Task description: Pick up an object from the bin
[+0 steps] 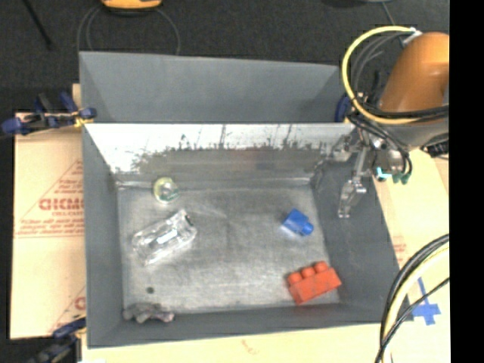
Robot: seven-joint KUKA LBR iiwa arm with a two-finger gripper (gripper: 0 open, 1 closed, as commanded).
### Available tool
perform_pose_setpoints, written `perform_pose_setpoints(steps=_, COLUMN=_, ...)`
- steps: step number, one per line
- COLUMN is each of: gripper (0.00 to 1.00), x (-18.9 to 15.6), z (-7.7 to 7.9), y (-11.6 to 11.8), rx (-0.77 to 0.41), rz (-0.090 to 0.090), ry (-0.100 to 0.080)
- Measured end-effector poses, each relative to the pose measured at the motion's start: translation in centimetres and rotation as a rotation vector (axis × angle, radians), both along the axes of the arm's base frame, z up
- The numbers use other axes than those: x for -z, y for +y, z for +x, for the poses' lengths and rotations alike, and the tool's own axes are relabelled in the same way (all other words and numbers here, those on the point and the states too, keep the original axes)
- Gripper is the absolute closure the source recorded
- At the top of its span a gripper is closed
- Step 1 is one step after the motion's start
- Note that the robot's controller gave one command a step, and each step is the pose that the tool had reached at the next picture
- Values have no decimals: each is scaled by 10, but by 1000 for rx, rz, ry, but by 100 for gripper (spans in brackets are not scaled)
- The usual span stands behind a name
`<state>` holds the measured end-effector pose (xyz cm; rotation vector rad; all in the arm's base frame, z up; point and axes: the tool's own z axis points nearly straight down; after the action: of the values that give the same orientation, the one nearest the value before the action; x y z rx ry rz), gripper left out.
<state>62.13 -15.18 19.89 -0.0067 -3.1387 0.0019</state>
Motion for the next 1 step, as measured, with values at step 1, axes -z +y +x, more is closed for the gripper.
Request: perform_pose_setpoints(steps=1, gripper=0, x=109, z=-20, y=-4, rx=-299, rz=2, ry=-1)
